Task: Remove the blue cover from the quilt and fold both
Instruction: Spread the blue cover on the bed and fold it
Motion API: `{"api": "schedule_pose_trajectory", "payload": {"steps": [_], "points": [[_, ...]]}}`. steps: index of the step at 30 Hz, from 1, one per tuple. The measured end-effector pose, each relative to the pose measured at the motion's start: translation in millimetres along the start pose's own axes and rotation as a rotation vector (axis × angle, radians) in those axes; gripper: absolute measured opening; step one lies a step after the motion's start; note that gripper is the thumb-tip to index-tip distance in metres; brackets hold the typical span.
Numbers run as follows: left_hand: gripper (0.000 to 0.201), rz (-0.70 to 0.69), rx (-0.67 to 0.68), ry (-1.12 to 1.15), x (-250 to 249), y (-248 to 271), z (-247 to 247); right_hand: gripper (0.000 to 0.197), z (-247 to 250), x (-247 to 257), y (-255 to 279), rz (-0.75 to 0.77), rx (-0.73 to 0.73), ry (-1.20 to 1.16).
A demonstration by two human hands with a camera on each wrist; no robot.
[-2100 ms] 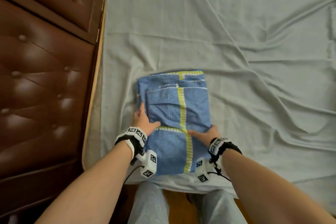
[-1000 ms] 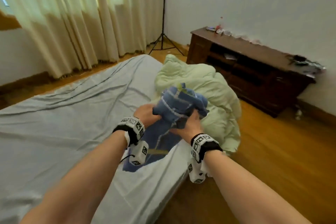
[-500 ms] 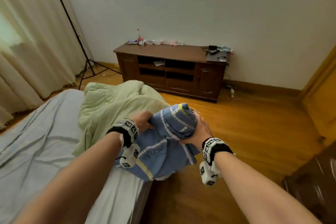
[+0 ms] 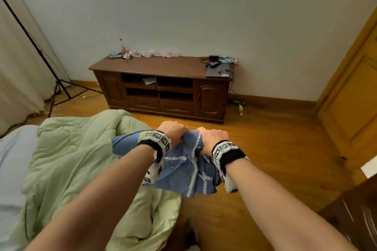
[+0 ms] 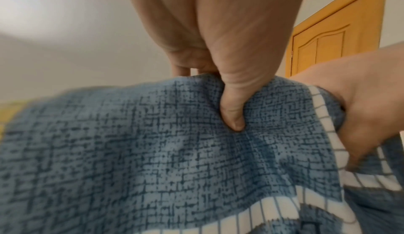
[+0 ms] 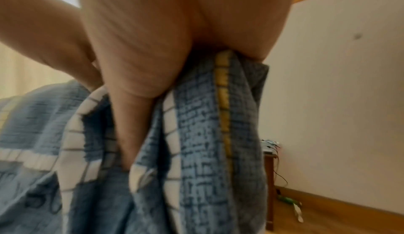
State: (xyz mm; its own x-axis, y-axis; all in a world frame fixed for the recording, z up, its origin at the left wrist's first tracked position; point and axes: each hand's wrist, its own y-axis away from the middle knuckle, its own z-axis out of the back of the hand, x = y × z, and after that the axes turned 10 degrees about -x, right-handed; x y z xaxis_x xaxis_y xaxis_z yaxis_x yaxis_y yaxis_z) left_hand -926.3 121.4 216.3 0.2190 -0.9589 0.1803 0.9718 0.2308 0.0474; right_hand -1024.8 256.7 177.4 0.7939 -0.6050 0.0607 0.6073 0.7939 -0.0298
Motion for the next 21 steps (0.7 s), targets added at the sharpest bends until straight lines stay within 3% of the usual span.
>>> {"api": "schedule_pose_trajectory", "payload": {"steps": [2,3,6,8,10,13,17,21], "points": [[0.027,0.010,-0.053,0.083,14,-53,-9,0.026,-5,-23,-43,-0.083,0.004,0.023],[0.034,0.025,-0.083,0.147,26,-80,-15,0.018,-9,-34,-64,-0.125,0.020,0.021],[0.069,0.157,-0.116,0.301,72,-159,-35,0.017,-27,-70,-132,-0.241,0.088,0.032],[0.076,0.311,-0.087,0.430,108,-209,-48,0.019,-33,-91,-182,-0.290,0.136,0.055],[0.066,0.387,-0.023,0.502,143,-255,-57,0.020,-32,-109,-240,-0.309,0.148,0.070],[0.046,0.354,0.082,0.500,181,-315,-68,0.018,-21,-130,-320,-0.313,0.151,0.067],[0.039,0.370,0.186,0.586,218,-387,-89,0.017,-22,-156,-429,-0.302,0.136,0.019],[0.034,0.465,0.186,0.605,271,-458,-120,0.016,-37,-172,-558,-0.215,0.122,-0.022]]}}
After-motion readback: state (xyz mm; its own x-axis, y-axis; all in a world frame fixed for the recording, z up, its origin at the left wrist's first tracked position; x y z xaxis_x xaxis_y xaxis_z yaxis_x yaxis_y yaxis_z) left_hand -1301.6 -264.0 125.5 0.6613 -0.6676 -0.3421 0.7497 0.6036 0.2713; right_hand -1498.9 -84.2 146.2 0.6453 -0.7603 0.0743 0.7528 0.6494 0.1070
